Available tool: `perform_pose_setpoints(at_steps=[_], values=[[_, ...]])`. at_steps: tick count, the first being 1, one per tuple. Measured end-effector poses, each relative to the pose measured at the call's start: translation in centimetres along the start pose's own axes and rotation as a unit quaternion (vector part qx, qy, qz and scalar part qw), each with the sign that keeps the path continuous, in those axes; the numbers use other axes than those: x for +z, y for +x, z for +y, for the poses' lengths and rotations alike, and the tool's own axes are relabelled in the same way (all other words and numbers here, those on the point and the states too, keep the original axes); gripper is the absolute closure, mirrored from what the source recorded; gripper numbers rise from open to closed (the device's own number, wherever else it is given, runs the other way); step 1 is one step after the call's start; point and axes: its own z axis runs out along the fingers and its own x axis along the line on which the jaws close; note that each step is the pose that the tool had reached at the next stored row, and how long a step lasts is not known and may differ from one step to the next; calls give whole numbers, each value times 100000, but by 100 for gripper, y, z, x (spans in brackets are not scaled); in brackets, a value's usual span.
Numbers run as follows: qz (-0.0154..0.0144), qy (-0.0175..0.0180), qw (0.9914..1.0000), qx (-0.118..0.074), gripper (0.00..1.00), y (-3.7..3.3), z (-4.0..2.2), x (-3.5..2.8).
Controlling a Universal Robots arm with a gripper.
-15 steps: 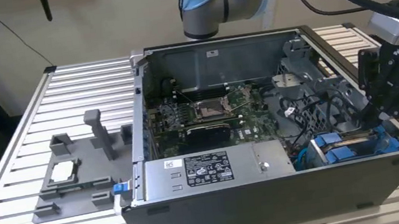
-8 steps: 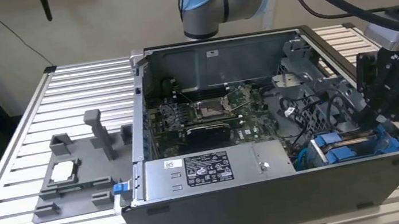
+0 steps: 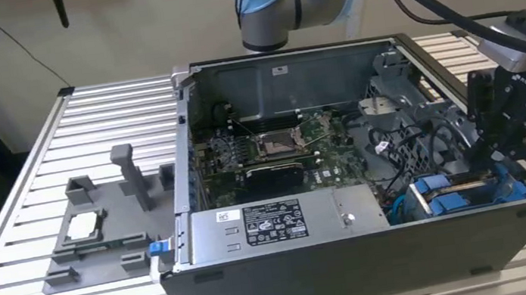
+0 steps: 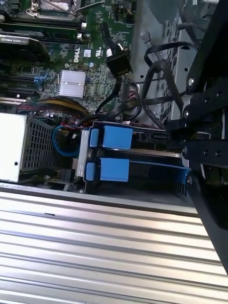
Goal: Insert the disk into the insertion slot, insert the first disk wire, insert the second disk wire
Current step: 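Insert the first disk wire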
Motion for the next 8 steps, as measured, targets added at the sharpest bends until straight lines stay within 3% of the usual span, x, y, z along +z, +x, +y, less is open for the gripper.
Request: perform_pose_setpoints(at_steps=[2, 6, 8], values=[[-311, -39, 99999, -44, 81, -6, -7, 11], [-344, -206, 99999, 197, 81, -6, -14, 22], [-536, -111, 99985, 1658, 81, -6, -15, 26]])
